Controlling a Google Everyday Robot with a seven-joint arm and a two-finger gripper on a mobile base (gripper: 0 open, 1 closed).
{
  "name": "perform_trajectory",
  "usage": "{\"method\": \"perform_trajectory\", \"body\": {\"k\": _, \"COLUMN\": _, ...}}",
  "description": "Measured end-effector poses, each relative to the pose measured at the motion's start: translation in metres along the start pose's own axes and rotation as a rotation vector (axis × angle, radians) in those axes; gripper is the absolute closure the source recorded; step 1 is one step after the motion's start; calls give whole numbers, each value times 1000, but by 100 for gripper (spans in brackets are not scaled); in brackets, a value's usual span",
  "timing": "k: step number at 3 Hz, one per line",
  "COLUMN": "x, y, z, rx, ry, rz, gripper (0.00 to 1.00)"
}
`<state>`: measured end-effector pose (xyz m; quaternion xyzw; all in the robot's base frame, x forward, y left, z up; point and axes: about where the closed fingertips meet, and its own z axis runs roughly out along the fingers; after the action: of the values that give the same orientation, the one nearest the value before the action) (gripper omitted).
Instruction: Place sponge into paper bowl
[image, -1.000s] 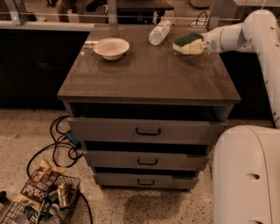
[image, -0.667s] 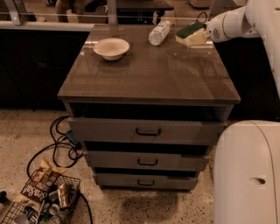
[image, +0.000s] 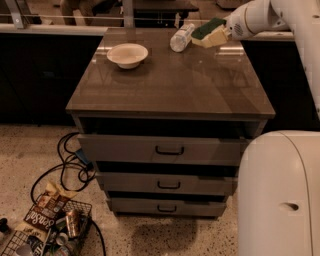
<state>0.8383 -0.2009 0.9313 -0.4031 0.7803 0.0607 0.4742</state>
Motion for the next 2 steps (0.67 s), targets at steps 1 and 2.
{"method": "perform_trajectory", "body": {"k": 1, "x": -20, "y": 23, "z": 20, "rx": -65, "ry": -13, "rz": -43, "gripper": 100}}
{"method": "perform_trajectory", "body": {"k": 2, "x": -41, "y": 51, "z": 44, "rx": -137, "ry": -19, "rz": -92, "gripper": 100}}
